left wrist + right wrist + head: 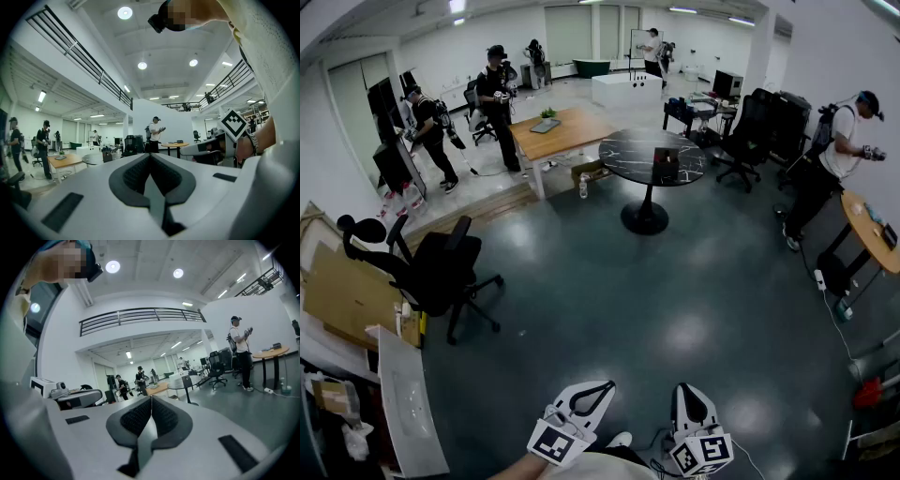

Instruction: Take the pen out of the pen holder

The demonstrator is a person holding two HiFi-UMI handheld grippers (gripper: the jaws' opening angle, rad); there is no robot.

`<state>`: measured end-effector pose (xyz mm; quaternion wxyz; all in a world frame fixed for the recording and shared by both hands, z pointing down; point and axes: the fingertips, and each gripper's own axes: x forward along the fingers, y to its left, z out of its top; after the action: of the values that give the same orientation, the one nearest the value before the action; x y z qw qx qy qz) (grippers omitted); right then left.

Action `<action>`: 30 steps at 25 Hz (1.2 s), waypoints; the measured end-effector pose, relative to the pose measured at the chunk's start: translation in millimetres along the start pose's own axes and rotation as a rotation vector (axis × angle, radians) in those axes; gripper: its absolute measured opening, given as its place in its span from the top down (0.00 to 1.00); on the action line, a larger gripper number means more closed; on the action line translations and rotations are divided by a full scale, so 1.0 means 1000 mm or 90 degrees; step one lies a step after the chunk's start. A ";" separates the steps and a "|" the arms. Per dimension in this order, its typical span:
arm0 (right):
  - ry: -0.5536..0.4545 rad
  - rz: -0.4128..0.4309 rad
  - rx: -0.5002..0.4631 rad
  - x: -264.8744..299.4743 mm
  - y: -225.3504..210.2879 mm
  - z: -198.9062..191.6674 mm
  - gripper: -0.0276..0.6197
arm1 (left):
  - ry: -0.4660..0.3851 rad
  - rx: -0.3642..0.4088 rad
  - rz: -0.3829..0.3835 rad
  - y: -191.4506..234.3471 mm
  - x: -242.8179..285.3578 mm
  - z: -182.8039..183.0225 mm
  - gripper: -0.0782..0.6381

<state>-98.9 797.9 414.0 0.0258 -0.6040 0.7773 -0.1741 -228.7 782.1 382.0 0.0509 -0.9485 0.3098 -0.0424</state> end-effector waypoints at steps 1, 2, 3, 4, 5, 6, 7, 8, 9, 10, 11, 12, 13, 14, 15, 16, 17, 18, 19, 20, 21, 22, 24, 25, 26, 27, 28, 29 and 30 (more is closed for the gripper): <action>-0.005 0.004 -0.026 0.003 -0.005 0.005 0.93 | 0.000 0.009 0.007 0.000 0.007 -0.001 0.87; -0.009 0.008 -0.052 0.006 -0.010 0.009 0.93 | -0.002 0.014 0.015 0.001 0.014 -0.001 0.87; -0.012 0.012 -0.076 0.009 -0.015 0.013 0.93 | -0.006 0.010 0.026 0.003 0.021 -0.002 0.87; -0.014 0.015 -0.096 0.014 -0.019 0.016 0.93 | -0.013 -0.006 0.040 0.006 0.028 -0.003 0.87; -0.015 0.019 -0.112 0.019 -0.023 0.019 0.93 | -0.020 -0.028 0.054 0.010 0.034 -0.003 0.87; -0.015 0.024 -0.119 0.024 -0.026 0.022 0.93 | -0.025 -0.048 0.066 0.014 0.040 -0.003 0.87; -0.014 0.028 -0.118 0.028 -0.028 0.023 0.93 | -0.026 -0.060 0.072 0.018 0.044 -0.004 0.87; -0.011 0.030 -0.112 0.031 -0.029 0.022 0.93 | -0.020 -0.064 0.074 0.019 0.047 -0.006 0.87; -0.007 0.030 -0.105 0.034 -0.031 0.021 0.93 | -0.012 -0.065 0.073 0.021 0.051 -0.010 0.87; -0.003 0.029 -0.101 0.039 -0.033 0.020 0.93 | -0.004 -0.064 0.072 0.024 0.055 -0.014 0.87; 0.002 0.026 -0.100 0.046 -0.037 0.019 0.93 | 0.000 -0.064 0.074 0.030 0.060 -0.017 0.88; 0.007 0.024 -0.099 0.053 -0.040 0.018 0.93 | 0.002 -0.066 0.079 0.037 0.065 -0.019 0.87; 0.010 0.023 -0.098 0.062 -0.044 0.017 0.93 | 0.004 -0.068 0.084 0.046 0.070 -0.023 0.87; 0.014 0.024 -0.096 0.070 -0.048 0.016 0.93 | 0.007 -0.072 0.089 0.056 0.075 -0.028 0.87; 0.020 0.022 -0.094 0.079 -0.052 0.014 0.93 | 0.009 -0.075 0.091 0.066 0.081 -0.034 0.87; 0.028 0.017 -0.093 0.087 -0.057 0.013 0.93 | 0.011 -0.077 0.091 0.076 0.086 -0.040 0.87; 0.037 0.010 -0.094 0.095 -0.061 0.012 0.93 | 0.012 -0.077 0.088 0.086 0.092 -0.045 0.87; 0.045 0.002 -0.095 0.104 -0.066 0.012 0.93 | 0.011 -0.075 0.083 0.096 0.099 -0.049 0.87; 0.052 -0.008 -0.092 0.114 -0.071 0.014 0.93 | 0.010 -0.071 0.077 0.107 0.107 -0.052 0.87; 0.056 -0.019 -0.086 0.126 -0.074 0.018 0.93 | 0.010 -0.067 0.070 0.120 0.114 -0.054 0.87; 0.057 -0.027 -0.079 0.139 -0.076 0.022 0.93 | 0.011 -0.063 0.064 0.135 0.122 -0.056 0.87; 0.056 -0.033 -0.074 0.154 -0.078 0.027 0.93 | 0.012 -0.059 0.059 0.150 0.130 -0.057 0.87; 0.057 -0.041 -0.073 0.184 -0.080 0.037 0.93 | 0.007 -0.048 0.045 0.177 0.149 -0.055 0.87; 0.058 -0.043 -0.072 0.198 -0.081 0.041 0.93 | 0.001 -0.041 0.035 0.188 0.159 -0.052 0.87; 0.058 -0.044 -0.070 0.211 -0.081 0.045 0.93 | -0.006 -0.033 0.023 0.197 0.167 -0.048 0.87; 0.057 -0.044 -0.069 0.222 -0.081 0.049 0.93 | -0.013 -0.027 0.012 0.206 0.174 -0.044 0.87; 0.055 -0.045 -0.069 0.233 -0.080 0.051 0.93 | -0.018 -0.020 0.004 0.216 0.180 -0.041 0.87; 0.053 -0.045 -0.071 0.244 -0.079 0.053 0.93 | -0.019 -0.012 -0.002 0.226 0.185 -0.040 0.87; 0.052 -0.044 -0.073 0.255 -0.078 0.054 0.93 | -0.016 -0.002 -0.008 0.237 0.190 -0.041 0.87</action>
<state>-81.4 527.1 429.8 -0.0468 -0.6236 0.7649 -0.1546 -218.4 476.7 403.2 0.0529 -0.9509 0.3034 -0.0306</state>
